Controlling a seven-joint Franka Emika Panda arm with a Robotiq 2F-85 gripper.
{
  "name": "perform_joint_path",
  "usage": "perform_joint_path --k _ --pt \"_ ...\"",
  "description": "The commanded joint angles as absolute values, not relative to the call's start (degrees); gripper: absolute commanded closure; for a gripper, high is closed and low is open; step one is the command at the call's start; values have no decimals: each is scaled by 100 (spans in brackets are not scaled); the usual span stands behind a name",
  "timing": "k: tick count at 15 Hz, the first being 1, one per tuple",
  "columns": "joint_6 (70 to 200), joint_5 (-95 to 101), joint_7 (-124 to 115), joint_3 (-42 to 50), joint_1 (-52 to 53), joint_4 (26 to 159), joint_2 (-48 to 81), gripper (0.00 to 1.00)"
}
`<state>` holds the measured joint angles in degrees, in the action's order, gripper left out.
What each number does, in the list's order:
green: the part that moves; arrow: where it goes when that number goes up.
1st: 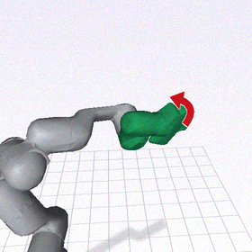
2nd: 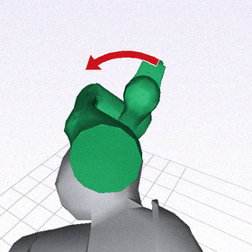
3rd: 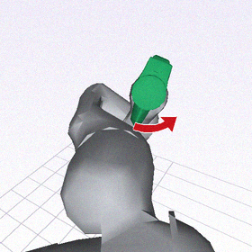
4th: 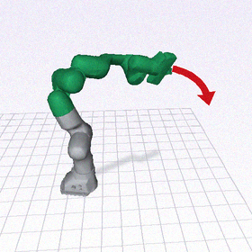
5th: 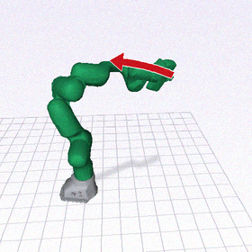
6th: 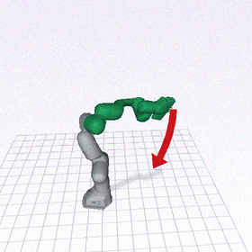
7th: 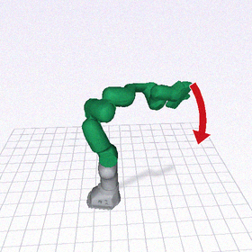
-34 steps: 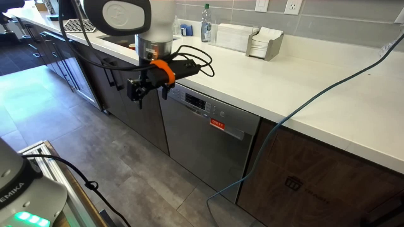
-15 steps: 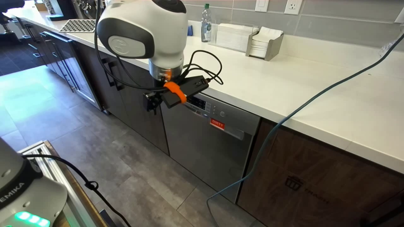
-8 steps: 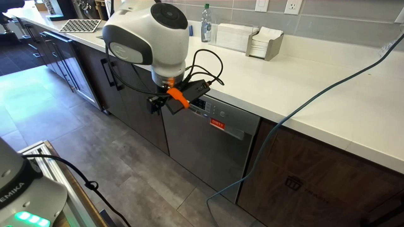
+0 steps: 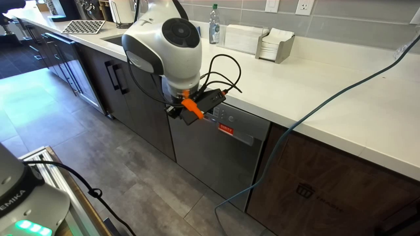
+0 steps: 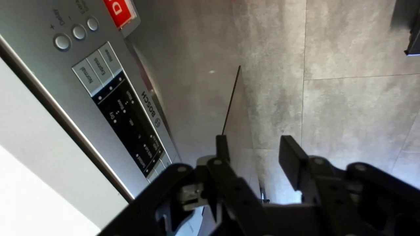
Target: Press a button on the right side of the dishwasher
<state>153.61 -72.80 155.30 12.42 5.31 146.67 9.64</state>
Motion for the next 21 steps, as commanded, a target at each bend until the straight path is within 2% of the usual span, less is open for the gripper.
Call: perform_joint_path --k 1,3,21 --pt "15582 -7942 15983 1145 452 14268 1352 84" --pt "15667 -8061 15930 1119 443 14122 1438 99" --pt "15894 -8943 15835 1101 449 13148 2507 100"
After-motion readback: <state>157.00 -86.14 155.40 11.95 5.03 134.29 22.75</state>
